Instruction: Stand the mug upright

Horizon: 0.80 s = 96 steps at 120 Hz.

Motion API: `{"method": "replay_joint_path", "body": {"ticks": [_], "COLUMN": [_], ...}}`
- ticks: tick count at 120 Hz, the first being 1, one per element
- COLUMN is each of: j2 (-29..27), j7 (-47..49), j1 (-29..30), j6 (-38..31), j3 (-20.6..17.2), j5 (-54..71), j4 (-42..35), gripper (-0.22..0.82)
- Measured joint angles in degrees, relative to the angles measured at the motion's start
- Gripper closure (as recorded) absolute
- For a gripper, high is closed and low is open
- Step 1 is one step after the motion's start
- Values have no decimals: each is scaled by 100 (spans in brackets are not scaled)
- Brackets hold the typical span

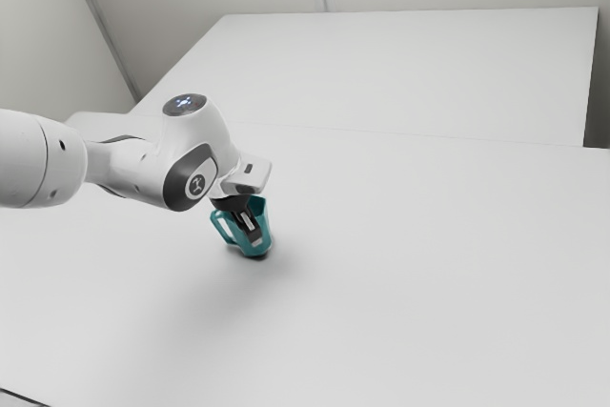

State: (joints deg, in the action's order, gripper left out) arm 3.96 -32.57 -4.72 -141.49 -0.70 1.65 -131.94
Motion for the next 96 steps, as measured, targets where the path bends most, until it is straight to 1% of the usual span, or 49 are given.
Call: {"method": "replay_joint_path", "body": {"ticks": [22, 39, 64, 96], "j2": [-4, -26, -84, -236], "j7": [15, 21, 31, 39], "j1": [-3, -2, -2, -5], "j6": [5, 16, 46, 74], "j3": [0, 0, 0, 0], "j5": [-5, -5, 80, 106], "j4": [4, 14, 49, 87], "gripper": [41, 34, 30, 27]}}
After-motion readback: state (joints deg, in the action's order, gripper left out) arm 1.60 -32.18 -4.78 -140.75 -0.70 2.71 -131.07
